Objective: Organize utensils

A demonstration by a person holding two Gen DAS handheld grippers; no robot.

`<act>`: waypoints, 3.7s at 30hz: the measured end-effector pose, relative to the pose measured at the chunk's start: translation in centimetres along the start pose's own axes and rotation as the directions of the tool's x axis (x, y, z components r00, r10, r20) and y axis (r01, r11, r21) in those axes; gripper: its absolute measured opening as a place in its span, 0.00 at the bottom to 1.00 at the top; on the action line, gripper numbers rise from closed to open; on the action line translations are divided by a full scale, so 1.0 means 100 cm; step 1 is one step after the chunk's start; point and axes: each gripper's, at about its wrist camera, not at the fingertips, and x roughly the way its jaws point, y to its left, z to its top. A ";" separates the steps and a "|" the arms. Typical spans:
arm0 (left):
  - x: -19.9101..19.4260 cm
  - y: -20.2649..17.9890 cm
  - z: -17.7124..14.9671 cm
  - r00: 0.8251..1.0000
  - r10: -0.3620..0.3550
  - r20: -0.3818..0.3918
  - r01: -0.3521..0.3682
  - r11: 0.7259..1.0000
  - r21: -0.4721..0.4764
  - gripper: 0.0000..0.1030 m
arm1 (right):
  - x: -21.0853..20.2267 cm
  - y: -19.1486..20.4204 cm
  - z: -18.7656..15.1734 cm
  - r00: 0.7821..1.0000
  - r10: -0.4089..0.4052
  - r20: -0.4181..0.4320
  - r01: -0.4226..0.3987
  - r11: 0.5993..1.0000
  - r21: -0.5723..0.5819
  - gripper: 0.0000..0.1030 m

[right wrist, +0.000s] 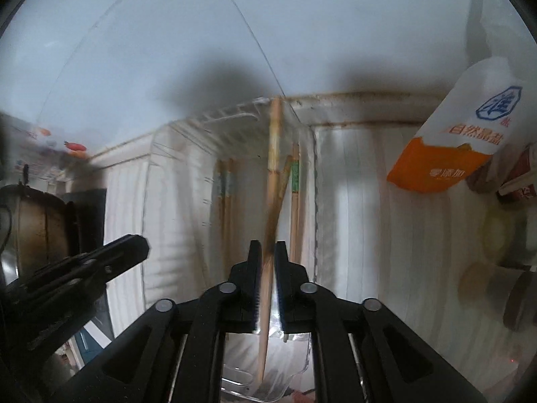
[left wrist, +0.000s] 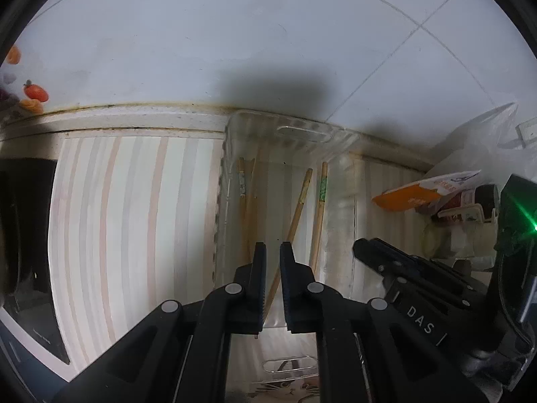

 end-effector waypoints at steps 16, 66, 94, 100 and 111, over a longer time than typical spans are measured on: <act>-0.065 0.006 -0.087 0.912 0.233 0.339 -0.243 0.970 -0.014 1.00 | -0.106 -0.095 -0.132 0.966 -0.119 0.228 0.097 0.990 0.107 0.59; 0.075 0.030 -0.243 0.983 0.170 -0.074 -0.171 0.985 -0.011 0.04 | 0.012 -0.140 -0.273 0.983 -0.183 -0.014 0.183 0.973 0.139 0.14; 0.082 0.015 -0.239 0.984 0.168 -0.055 -0.166 0.985 0.038 0.03 | 0.011 -0.148 -0.287 0.948 -0.312 -0.067 0.316 0.947 0.062 0.07; 0.063 0.015 -0.239 0.982 0.189 -0.001 -0.189 0.981 0.047 0.03 | -0.020 -0.159 -0.298 0.969 -0.246 -0.009 0.245 0.962 0.122 0.00; 0.019 0.023 -0.241 0.987 0.144 0.065 -0.146 0.989 0.023 0.00 | -0.062 -0.162 -0.291 0.988 -0.148 0.053 0.137 0.976 0.171 0.00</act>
